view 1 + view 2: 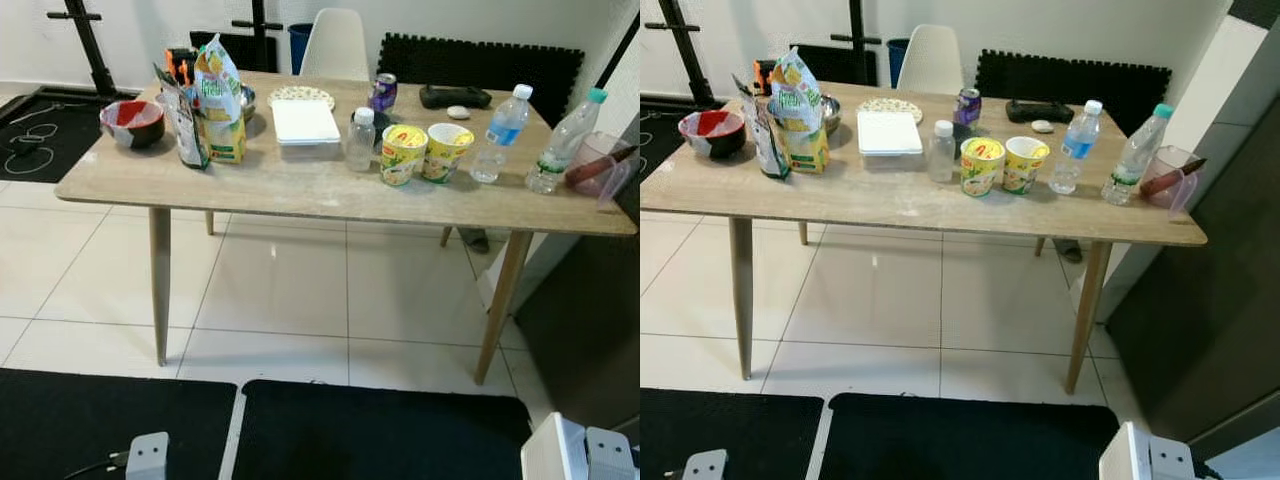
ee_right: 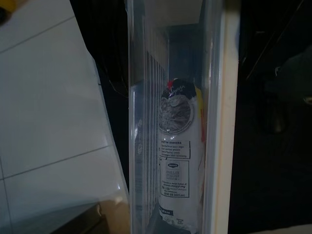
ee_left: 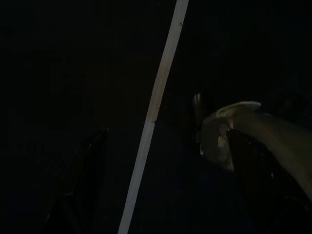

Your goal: Restocking fridge

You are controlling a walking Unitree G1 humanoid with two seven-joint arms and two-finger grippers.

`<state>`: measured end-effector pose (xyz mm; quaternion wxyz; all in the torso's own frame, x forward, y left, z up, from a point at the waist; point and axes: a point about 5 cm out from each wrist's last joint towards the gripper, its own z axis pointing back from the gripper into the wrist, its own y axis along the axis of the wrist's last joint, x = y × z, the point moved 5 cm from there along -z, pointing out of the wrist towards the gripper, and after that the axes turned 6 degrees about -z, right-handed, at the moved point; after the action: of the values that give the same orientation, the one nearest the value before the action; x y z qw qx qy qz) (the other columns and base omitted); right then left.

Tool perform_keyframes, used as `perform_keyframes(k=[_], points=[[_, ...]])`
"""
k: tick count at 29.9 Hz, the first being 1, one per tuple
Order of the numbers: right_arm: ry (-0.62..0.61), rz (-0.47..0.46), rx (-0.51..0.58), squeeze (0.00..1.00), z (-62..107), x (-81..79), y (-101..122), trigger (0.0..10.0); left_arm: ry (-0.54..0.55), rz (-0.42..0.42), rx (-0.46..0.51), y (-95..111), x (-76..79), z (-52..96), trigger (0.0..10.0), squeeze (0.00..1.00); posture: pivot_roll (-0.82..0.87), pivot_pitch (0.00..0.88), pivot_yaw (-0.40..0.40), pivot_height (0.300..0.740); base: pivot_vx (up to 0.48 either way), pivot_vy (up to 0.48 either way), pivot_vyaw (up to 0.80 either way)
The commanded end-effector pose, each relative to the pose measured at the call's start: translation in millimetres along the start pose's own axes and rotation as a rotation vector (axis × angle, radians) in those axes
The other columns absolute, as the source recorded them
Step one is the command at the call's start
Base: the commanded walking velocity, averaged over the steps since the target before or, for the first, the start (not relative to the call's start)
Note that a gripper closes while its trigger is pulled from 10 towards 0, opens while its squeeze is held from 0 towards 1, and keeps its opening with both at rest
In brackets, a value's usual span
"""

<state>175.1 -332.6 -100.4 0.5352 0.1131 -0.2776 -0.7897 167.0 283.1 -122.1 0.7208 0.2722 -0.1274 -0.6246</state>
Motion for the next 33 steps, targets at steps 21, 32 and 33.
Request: perform_keyframes(k=[21, 32, 33], points=[[-0.022, 0.0, -0.018, 0.0, 1.7, 3.2, -15, 10.0, -0.045, 0.008, -0.048, -11, 33.2, -0.9, 10.0, 0.0, -0.02, 0.067, -0.057, 0.74, 0.0, 0.0, 0.0], [-0.025, 0.013, -0.044, 0.0, 2.9, 2.6, -27, 10.0, -0.069, -0.012, -0.053, -12, 44.3, -1.1, 10.0, 0.0, -0.02, 0.069, -0.052, 0.74, 0.0, 0.0, 0.0], [-0.024, 0.013, -0.047, 0.0, 3.0, 1.9, -28, 10.0, -0.072, -0.019, -0.051, -11, 45.5, -1.3, 10.0, 0.0, -0.02, 0.069, -0.053, 0.74, 0.0, 0.0, 0.0]])
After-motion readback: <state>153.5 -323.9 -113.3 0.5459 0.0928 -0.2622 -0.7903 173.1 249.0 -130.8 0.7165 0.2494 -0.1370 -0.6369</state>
